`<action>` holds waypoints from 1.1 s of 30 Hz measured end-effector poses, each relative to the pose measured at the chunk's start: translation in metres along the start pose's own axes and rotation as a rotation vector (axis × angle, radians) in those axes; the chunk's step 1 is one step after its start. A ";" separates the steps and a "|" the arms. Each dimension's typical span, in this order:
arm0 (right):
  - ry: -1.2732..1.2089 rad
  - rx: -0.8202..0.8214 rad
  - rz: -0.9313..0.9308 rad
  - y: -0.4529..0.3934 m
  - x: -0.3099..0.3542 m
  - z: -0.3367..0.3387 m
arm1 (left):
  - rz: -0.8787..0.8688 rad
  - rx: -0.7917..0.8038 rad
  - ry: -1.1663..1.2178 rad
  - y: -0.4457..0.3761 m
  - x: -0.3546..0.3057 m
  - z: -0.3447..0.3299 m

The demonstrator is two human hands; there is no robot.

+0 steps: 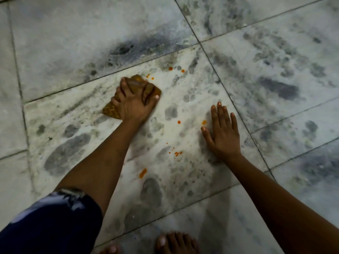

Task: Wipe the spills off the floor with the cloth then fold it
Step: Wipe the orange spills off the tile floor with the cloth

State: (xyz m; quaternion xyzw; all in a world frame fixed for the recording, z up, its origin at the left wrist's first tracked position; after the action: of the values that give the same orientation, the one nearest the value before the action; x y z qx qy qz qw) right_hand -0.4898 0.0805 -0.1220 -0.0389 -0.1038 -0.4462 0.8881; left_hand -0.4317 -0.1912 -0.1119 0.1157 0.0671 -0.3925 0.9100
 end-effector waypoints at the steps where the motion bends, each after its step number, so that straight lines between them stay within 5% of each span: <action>1: -0.012 -0.010 -0.047 0.001 -0.007 0.000 | 0.008 0.008 -0.027 -0.001 -0.003 0.002; 8: -0.053 -0.009 -0.155 0.001 -0.020 -0.004 | -0.356 0.033 -0.087 0.073 0.029 0.001; 13: -0.050 -0.012 -0.159 0.001 -0.021 -0.006 | 0.073 -0.073 -0.023 -0.017 0.021 0.013; 16: -0.057 -0.003 -0.166 0.000 -0.021 -0.006 | 0.146 -0.028 0.017 -0.076 -0.020 0.015; 20: -0.052 -0.001 -0.171 -0.001 -0.020 -0.003 | -0.147 0.045 -0.043 -0.062 -0.057 -0.007; 24: -0.047 0.013 -0.182 -0.002 -0.020 -0.003 | -0.377 0.036 -0.018 0.020 -0.017 -0.008; 28: -0.044 0.014 -0.185 -0.001 -0.020 -0.004 | -0.212 -0.009 -0.010 0.005 0.015 0.005; 33: -0.044 0.011 -0.180 -0.002 -0.020 -0.004 | 0.010 -0.041 0.094 -0.093 -0.037 0.015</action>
State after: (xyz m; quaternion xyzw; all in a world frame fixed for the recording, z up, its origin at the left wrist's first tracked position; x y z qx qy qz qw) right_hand -0.5023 0.0943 -0.1300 -0.0342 -0.1290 -0.5226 0.8421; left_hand -0.5240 -0.2312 -0.1044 0.1157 0.1172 -0.3807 0.9099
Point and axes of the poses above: each hand's wrist, its own y-axis away from the middle knuckle, its own z-axis out of the back of the hand, x = y × z, the point moved 3 cm from there along -y, towards the middle knuckle
